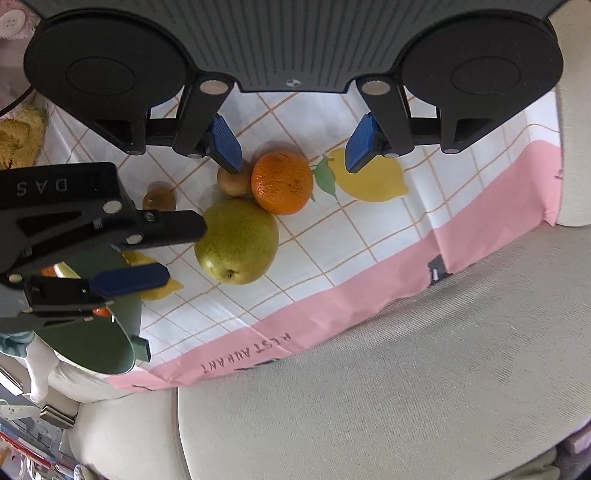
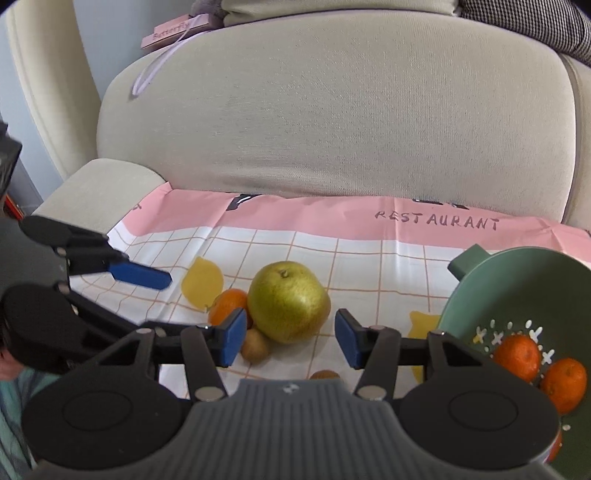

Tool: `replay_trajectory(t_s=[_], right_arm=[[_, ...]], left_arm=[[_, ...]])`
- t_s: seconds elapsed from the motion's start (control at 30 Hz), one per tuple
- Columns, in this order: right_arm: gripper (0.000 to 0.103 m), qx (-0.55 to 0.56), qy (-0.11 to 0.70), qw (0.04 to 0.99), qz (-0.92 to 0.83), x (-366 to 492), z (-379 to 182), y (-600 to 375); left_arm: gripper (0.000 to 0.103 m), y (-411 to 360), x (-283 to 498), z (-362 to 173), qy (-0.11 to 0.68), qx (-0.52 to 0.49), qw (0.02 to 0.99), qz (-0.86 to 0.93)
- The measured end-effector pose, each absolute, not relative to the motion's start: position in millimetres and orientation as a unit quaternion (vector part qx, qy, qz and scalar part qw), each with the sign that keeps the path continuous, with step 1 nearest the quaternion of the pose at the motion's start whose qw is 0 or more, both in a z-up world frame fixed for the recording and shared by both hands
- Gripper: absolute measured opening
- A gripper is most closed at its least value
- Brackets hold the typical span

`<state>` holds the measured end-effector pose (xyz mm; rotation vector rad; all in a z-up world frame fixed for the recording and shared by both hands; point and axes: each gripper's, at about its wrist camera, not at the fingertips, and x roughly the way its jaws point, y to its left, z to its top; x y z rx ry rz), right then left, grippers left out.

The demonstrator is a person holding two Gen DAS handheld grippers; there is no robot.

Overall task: Organize fruits
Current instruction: 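Grasp a mandarin with the left tool while the right tool grasps the green pear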

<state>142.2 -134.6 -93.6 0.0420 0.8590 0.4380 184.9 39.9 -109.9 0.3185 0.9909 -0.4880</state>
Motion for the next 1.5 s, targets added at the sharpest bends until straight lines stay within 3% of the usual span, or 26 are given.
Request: replay_trajectory(t_s=[0.57, 0.9, 1.5], right_arm=[[0.061, 0.072, 0.445, 0.867, 0.214, 177.0, -115.7, -127.9], [0.063, 0.105, 0.461, 0.859, 0.198, 191.7, -127.8, -126.8], [0.061, 0.087, 0.450, 0.874, 0.164, 186.1, -121.7, -125.8]], left_arm=[[0.072, 61.0, 210.3, -140.1, 0.500, 0.013, 0.836, -0.226], [0.058, 68.9, 213.7, -144.1, 0.498, -0.059, 0.834, -0.231], [0.059, 74.7, 213.9, -148.7, 0.494, -0.094, 0.832, -0.235]])
